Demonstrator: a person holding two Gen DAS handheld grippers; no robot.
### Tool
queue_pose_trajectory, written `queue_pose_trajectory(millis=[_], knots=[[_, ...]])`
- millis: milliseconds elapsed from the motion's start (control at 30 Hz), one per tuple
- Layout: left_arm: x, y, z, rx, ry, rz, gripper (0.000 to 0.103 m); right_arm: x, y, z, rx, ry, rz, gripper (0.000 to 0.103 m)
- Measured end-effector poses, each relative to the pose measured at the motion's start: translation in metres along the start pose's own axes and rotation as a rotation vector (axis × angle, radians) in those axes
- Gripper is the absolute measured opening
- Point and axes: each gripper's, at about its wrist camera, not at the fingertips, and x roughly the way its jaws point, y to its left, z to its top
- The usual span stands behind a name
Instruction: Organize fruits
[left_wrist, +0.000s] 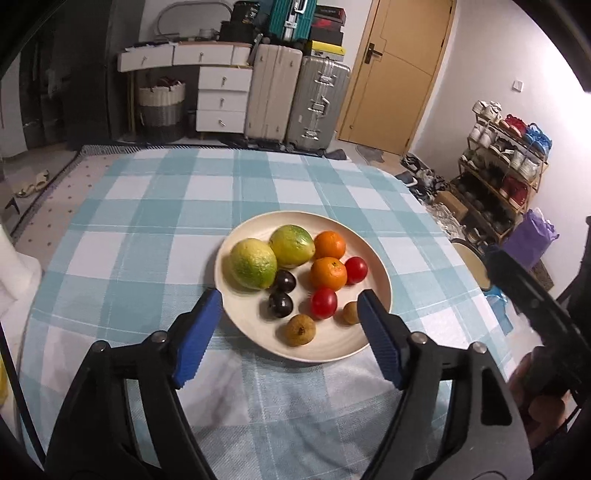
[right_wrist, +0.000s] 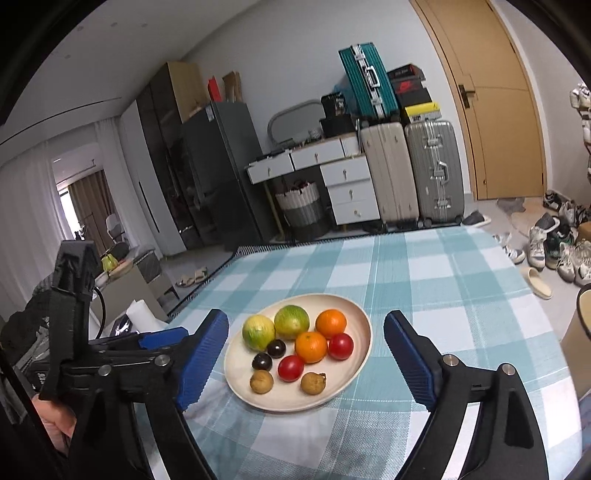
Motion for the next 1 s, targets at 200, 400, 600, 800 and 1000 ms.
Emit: queue_pose_trajectory(millis=[200, 400, 600, 800, 1000], knots=[[-0.030, -0.001, -0.004, 0.006, -0.108, 0.084, 0.088, -0.023, 0.003, -0.001, 0.006, -0.051, -0.021, 0.098], [-0.054, 0.002, -0.011, -0.013, -0.201, 0.158, 0.102, -0.042, 0.013, -0.007, -0.037, -0.098, -0.053, 0.103], [-0.073, -0.002, -0.021, 0.009, -0.277, 0.195, 0.102, -0.055, 0.024, -0.013, -0.107, -0.150, -0.077, 0.103], [-0.078, -0.006, -0.035, 0.046, -0.325, 0.202, 0.102, -0.060, 0.023, -0.022, -0.124, -0.172, -0.071, 0.103], [-0.078, -0.011, -0.053, 0.079, -0.386, 0.231, 0.102, -0.059, 0.026, -0.035, -0.170, -0.174, -0.100, 0.103]])
